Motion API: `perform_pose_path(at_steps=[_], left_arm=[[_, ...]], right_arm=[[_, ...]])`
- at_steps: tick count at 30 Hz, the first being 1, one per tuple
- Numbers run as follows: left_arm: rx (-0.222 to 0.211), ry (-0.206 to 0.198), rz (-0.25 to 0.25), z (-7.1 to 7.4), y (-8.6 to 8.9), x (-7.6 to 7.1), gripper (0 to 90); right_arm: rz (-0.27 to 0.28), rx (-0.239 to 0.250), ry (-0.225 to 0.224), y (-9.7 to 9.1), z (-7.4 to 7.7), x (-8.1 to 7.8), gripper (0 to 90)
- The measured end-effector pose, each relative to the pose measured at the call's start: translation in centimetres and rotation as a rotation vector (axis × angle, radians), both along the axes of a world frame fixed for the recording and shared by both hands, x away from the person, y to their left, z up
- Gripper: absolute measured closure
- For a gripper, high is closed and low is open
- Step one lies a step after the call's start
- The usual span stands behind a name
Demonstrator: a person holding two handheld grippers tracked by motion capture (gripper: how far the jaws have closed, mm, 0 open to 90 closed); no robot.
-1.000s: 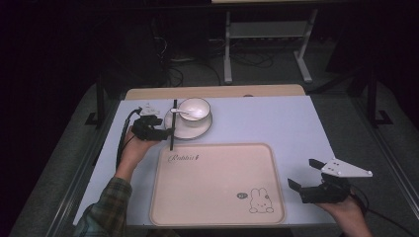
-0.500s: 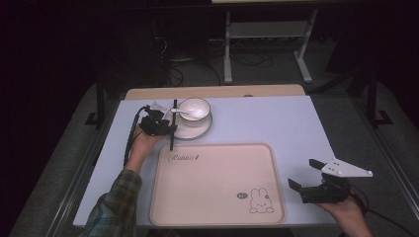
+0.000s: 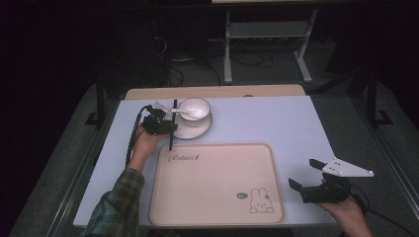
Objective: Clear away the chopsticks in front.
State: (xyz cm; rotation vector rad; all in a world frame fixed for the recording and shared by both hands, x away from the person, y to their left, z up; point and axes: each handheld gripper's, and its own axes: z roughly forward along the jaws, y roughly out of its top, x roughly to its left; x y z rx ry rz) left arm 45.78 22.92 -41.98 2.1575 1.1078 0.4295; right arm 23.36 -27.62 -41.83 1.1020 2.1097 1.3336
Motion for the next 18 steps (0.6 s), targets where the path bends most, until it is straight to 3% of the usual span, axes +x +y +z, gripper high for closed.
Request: perform_pose_path(at_steps=[18], left_arm=[[0.019, 0.021, 0.038, -0.2, -0.5, 1.7, 71.6]], right_arm=[[-0.003, 0.018, 0.003, -0.2, 0.0, -0.1, 0.0]])
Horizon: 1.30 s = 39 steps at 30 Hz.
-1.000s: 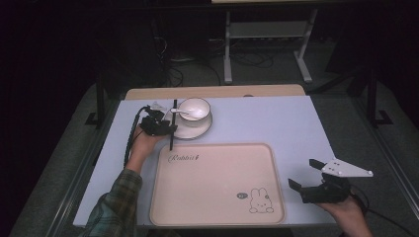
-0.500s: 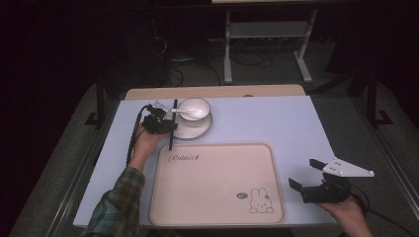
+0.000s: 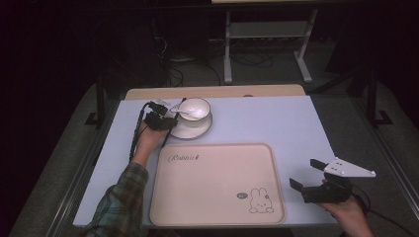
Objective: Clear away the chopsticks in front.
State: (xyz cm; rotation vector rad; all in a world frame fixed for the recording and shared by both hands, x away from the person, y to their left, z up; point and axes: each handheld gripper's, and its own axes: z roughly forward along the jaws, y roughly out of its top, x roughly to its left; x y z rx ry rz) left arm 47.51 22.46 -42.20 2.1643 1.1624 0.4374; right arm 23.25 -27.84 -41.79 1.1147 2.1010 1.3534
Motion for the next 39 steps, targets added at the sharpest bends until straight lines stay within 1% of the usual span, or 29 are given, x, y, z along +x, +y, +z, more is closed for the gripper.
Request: perform_pose_path(at_steps=[3, 6, 9, 10, 15, 19, 20, 21, 23, 25, 26, 27, 28, 29, 31, 32, 33, 34, 35, 36, 37, 38, 39], left_arm=[[0.009, 0.004, 0.003, -0.1, -0.1, 0.2, 73.7], [0.015, 0.003, 0.018, 0.0, -0.3, 0.7, 75.2], [0.021, 0.0, 0.022, 0.2, -0.3, 0.9, 77.2], [0.03, -0.006, 0.03, 0.2, -0.4, 1.2, 78.2], [0.032, 0.001, 0.039, 0.2, -0.4, 1.6, 79.4], [0.028, -0.001, 0.042, 0.2, -0.4, 1.7, 78.9], [0.025, -0.006, 0.048, 0.4, -0.2, 1.6, 73.9], [0.025, -0.006, 0.048, 0.4, -0.2, 1.6, 72.1], [0.016, -0.013, 0.049, 1.0, 0.3, 1.0, 69.5], [0.007, -0.008, 0.05, 1.4, 0.9, 0.4, 67.1], [0.01, -0.009, 0.049, 1.5, 1.2, 0.1, 66.3], [0.01, -0.009, 0.049, 1.5, 1.2, 0.1, 66.3], [-0.003, -0.023, 0.052, 1.8, 1.9, -0.8, 66.3], [-0.003, -0.023, 0.052, 1.8, 1.9, -0.8, 66.3], [-0.021, -0.03, 0.056, 2.1, 2.7, -1.7, 66.3], [-0.038, -0.039, 0.058, 2.2, 3.1, -2.3, 66.5], [-0.049, -0.045, 0.06, 2.3, 3.4, -2.7, 67.7], [-0.076, -0.054, 0.054, 2.3, 4.0, -3.6, 70.8], [-0.076, -0.054, 0.054, 2.3, 4.0, -3.6, 72.6], [-0.102, -0.073, 0.054, 2.1, 4.5, -4.5, 74.9], [-0.102, -0.065, 0.056, 2.0, 4.8, -4.7, 75.6], [-0.111, -0.065, 0.067, 2.0, 5.1, -4.9, 75.8], [-0.111, -0.065, 0.067, 2.0, 5.1, -4.9, 76.7]], right_arm=[[0.001, 0.0, -0.001, 0.0, 0.0, 0.0, 0.0], [0.001, -0.001, -0.002, 0.0, 0.0, 0.0, 0.0], [0.001, 0.0, -0.001, 0.0, 0.0, 0.0, 0.0], [0.001, -0.001, -0.002, 0.0, 0.0, 0.0, 0.0], [0.002, -0.001, -0.002, -0.1, 0.0, 0.0, 0.0], [-0.001, 0.001, -0.002, -0.1, 0.0, -0.1, 0.0], [-0.001, 0.001, -0.002, -0.2, 0.0, -0.1, 0.0], [0.0, 0.0, -0.003, -0.2, 0.0, -0.1, 0.0], [-0.001, -0.001, -0.003, -0.2, 0.0, -0.1, 0.0], [-0.003, 0.0, -0.003, -0.3, 0.0, -0.2, 0.0], [-0.004, 0.0, -0.004, -0.3, 0.0, -0.2, 0.0], [-0.004, 0.0, -0.004, -0.3, 0.0, -0.2, 0.0], [-0.005, 0.0, -0.003, -0.3, 0.1, -0.2, 0.0], [-0.004, -0.002, -0.004, -0.2, 0.1, -0.2, 0.0], [-0.004, -0.003, -0.004, -0.2, 0.1, -0.2, 0.0], [-0.004, -0.003, -0.004, -0.2, 0.1, -0.3, 0.0], [-0.003, -0.006, -0.005, -0.1, 0.1, -0.2, 0.0], [-0.005, -0.011, -0.006, -0.1, 0.1, -0.2, 0.0], [-0.005, -0.011, -0.006, -0.1, 0.1, -0.2, 0.0], [-0.008, -0.015, -0.007, 0.0, 0.1, -0.3, 0.0], [-0.009, -0.016, -0.007, 0.0, 0.1, -0.3, 0.0], [-0.008, -0.018, -0.009, 0.0, 0.1, -0.3, 0.0], [-0.008, -0.018, -0.009, 0.0, 0.1, -0.3, 0.0]])
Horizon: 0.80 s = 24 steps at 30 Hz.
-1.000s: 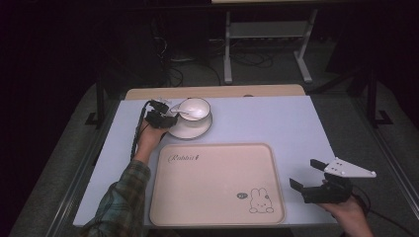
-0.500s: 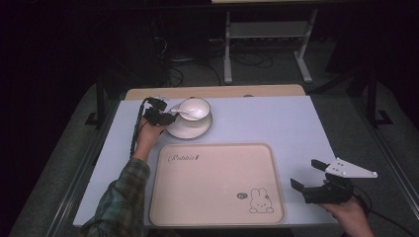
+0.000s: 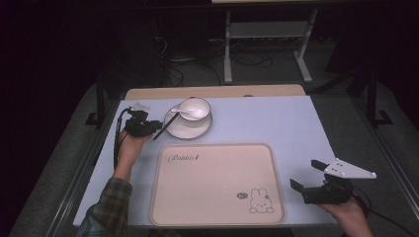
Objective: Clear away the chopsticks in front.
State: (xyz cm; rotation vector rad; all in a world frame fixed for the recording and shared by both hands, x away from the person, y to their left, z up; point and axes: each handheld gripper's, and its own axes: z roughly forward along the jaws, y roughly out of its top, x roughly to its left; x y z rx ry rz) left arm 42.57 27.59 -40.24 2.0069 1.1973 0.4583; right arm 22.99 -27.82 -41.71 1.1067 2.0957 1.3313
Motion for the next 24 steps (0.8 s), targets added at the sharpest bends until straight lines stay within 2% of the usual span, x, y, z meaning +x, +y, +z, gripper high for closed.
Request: perform_pose_path(at_steps=[1, 2, 8, 12, 24], left_arm=[[-0.028, -0.002, 0.005, -0.1, 0.4, -0.2, 76.7], [-0.035, -0.001, 0.014, -0.3, 0.6, -0.3, 77.8], [-0.038, -0.001, -0.003, -0.7, 0.3, -0.1, 78.6], [-0.018, -0.005, -0.011, -1.1, 0.0, 0.3, 79.3], [-0.024, 0.009, -0.015, -1.7, -0.3, 1.0, 79.8]], right_arm=[[0.001, -0.004, -0.001, 0.0, 0.0, 0.0, 0.0], [0.002, -0.012, -0.001, 0.2, 0.0, -0.1, 0.0], [0.002, -0.02, -0.003, 0.2, 0.0, -0.4, 0.0], [-0.002, -0.018, -0.001, 0.1, 0.0, -0.3, 0.0], [-0.012, -0.019, 0.005, -0.2, -0.2, -0.5, 0.0]])
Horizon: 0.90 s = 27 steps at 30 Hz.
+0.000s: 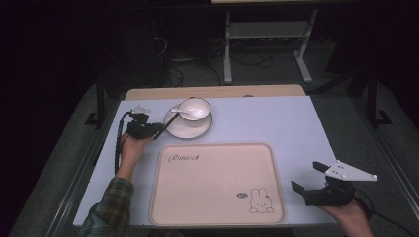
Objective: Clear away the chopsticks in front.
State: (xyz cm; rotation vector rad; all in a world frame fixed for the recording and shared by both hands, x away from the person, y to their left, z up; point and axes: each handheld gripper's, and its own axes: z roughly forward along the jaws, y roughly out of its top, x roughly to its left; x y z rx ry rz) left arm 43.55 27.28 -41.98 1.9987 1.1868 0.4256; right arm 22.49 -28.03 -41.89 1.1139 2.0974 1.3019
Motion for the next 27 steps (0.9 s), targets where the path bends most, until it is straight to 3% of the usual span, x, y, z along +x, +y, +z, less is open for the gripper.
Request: perform_pose_path(at_steps=[11, 27], left_arm=[[0.014, 0.028, -0.018, -0.72, -0.8, 0.32, 81.7], [-0.006, 0.05, 0.0, -0.93, -0.54, 0.41, 85.2]], right_arm=[[-0.003, 0.001, 0.0, -0.12, -0.01, -0.15, 0.0], [-0.004, 0.002, 0.003, -0.15, -0.02, -0.13, 0.0]])
